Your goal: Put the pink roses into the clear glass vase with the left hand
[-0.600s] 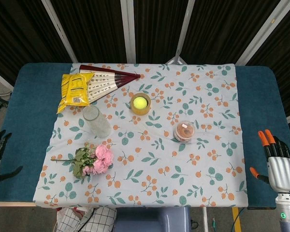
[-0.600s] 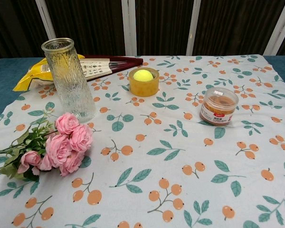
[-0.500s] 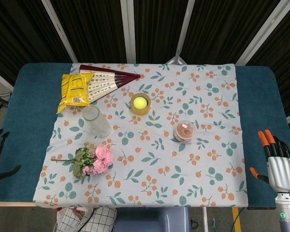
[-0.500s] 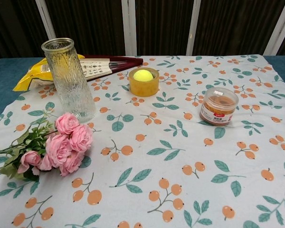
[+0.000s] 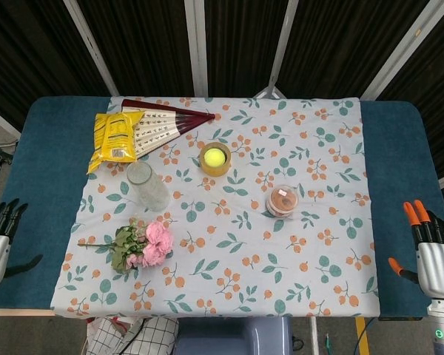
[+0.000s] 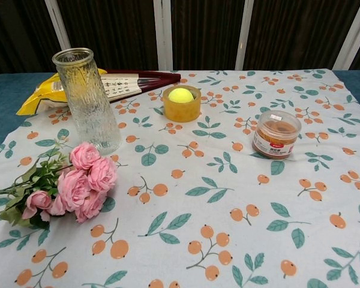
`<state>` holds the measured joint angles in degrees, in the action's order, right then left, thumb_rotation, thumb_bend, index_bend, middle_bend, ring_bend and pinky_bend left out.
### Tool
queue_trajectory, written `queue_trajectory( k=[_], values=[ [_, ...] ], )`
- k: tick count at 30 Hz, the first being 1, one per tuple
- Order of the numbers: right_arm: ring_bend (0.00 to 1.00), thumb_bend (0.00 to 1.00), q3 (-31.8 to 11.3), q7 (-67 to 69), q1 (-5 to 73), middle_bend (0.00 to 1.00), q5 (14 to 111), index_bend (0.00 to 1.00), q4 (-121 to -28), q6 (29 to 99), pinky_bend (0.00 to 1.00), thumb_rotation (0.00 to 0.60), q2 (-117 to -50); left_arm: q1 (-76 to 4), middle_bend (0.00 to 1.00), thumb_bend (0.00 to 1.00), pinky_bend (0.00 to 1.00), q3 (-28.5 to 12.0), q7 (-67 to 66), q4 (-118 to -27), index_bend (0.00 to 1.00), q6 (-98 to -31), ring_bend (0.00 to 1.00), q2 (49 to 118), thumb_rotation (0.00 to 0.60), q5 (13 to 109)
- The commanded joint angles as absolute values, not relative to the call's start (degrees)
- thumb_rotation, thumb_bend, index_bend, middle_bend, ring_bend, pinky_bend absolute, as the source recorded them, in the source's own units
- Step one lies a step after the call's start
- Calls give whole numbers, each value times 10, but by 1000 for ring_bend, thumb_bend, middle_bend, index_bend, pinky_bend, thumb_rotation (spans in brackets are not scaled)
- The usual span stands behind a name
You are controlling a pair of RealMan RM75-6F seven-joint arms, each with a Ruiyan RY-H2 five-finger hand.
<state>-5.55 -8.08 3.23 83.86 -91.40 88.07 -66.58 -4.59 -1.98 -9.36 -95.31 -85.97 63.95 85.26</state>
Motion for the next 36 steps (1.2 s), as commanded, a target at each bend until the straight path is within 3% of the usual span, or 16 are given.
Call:
queue_trajectory(
  k=[1, 9, 18, 31, 36],
  values=[
    [59, 182, -54, -83, 32, 0, 838, 51, -915, 879, 119, 600, -666, -46, 47, 218, 143, -14, -96, -961, 87, -850, 0, 637, 600, 852],
    [59, 181, -55, -79, 35, 0, 828, 51, -920, 864, 119, 600, -663, -67, 32, 149, 158, 13, -163, -1007, 57, -783, 0, 653, 600, 854],
    [59, 181, -58, -77, 39, 0, 821, 51, -919, 856, 119, 600, -662, -123, 37, 116, 170, -5, -265, -1041, 43, -692, 0, 728, 600, 801],
    [59, 181, -61, -44, 35, 0, 815, 51, -917, 855, 119, 600, -651, -189, 56, 110, 171, -58, -376, -982, 50, -656, 4, 884, 600, 708],
    [60, 181, -62, -28, 33, 0, 812, 51, -917, 855, 119, 600, -646, -217, 127, 128, 260, -68, -399, -937, 92, -640, 96, 929, 600, 690]
  ],
)
